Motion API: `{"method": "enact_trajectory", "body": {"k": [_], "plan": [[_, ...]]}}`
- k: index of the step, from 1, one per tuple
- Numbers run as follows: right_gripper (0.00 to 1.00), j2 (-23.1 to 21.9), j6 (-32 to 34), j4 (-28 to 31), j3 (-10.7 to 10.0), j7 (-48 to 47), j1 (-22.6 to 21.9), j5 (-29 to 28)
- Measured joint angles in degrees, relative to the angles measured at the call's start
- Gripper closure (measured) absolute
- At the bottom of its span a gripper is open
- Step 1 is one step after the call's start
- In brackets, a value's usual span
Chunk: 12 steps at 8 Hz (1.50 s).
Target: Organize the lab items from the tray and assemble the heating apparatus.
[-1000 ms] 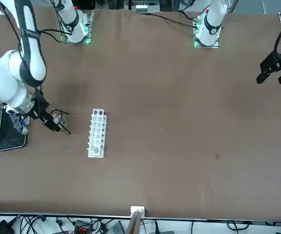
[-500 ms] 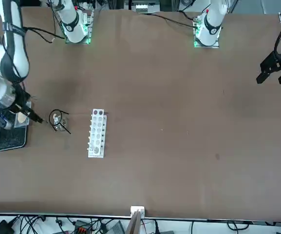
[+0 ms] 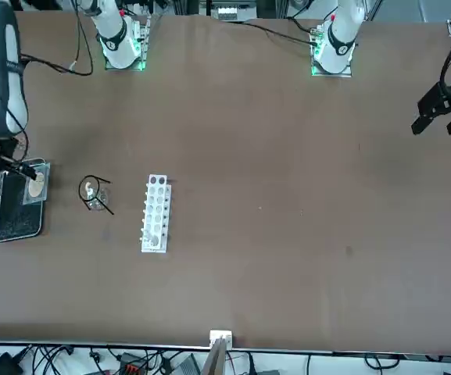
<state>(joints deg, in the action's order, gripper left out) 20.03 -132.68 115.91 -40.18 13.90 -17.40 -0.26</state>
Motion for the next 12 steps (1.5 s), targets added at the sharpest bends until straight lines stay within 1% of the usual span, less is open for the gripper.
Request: {"method": "enact_trajectory", "body": {"k": [2, 4, 9, 12], "plan": [[0.1, 5.26, -7.72, 2.59, 0.17, 6.4, 0.49, 0.09], [0.1, 8.69, -9.93, 3.05, 0.71, 6.89, -0.05, 0.1], [0.1, 9.43, -10.04, 3.59, 0.81, 6.52, -2.03, 0.1], [0.1, 10.97, -13.65, 5.28, 0.81, 6.5, -2.07, 0.1]]}}
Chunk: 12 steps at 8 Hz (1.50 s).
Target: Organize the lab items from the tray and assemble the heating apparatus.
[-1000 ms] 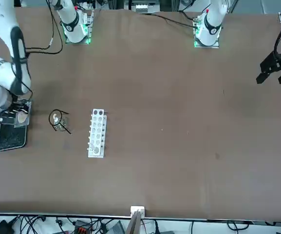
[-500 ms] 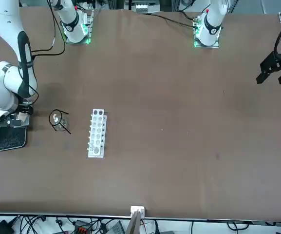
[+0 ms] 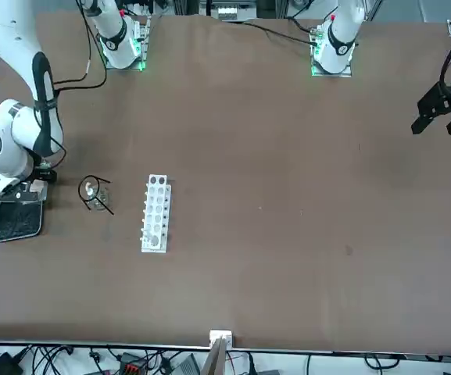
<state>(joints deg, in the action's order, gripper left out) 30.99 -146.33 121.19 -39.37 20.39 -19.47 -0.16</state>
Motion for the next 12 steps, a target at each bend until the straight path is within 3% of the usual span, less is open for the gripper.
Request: {"method": "enact_trajectory", "body": {"k": [8, 12], "plan": [[0.13, 1.77, -0.99, 0.24, 0.0, -0.07, -0.07, 0.0], [0.28, 2.26, -1.02, 0.25, 0.0, -0.13, -0.07, 0.0]]}}
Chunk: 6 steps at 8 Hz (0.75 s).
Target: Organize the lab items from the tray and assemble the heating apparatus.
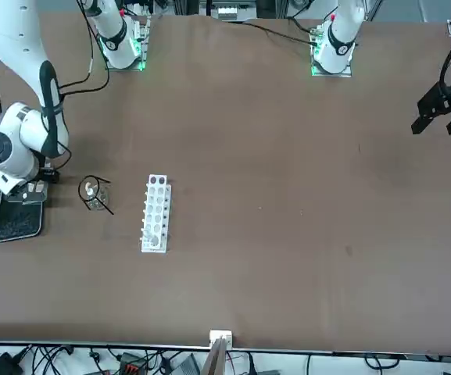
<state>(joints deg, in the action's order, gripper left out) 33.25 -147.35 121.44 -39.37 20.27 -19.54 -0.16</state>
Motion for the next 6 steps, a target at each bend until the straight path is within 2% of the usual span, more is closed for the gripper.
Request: {"method": "enact_trajectory", "body": {"k": [4, 6], "plan": [[0.53, 0.09, -0.02, -0.02, 0.0, -2.1, -0.74, 0.0], [0.56, 0.09, -0.03, -0.11, -0.03, -2.42, -0.87, 0.0]]}}
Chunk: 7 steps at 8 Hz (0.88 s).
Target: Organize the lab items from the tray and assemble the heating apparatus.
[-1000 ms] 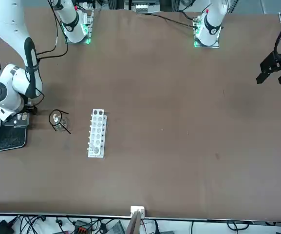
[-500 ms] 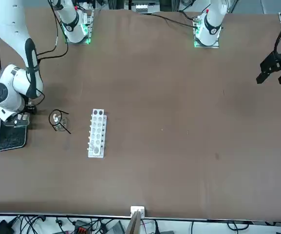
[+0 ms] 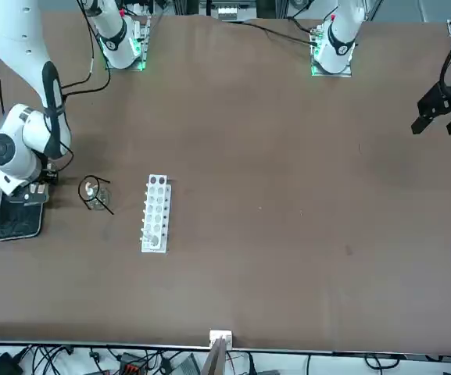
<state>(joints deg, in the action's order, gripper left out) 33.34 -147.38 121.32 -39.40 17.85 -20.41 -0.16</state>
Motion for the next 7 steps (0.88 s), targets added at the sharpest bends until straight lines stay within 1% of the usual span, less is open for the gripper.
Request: {"method": "enact_trajectory", "body": {"k": [3, 5, 6, 7], "plan": [[0.6, -0.03, -0.05, -0.14, -0.03, -0.31, -0.08, 0.0], [0.6, -0.09, -0.14, -0.47, -0.02, -0.45, -0.2, -0.01], [0.63, -0.16, -0.17, -0.67, -0.02, -0.58, -0.25, -0.07], [0.68, -0.25, -0.19, -0.82, -0.02, -0.83, -0.26, -0.08]]}}
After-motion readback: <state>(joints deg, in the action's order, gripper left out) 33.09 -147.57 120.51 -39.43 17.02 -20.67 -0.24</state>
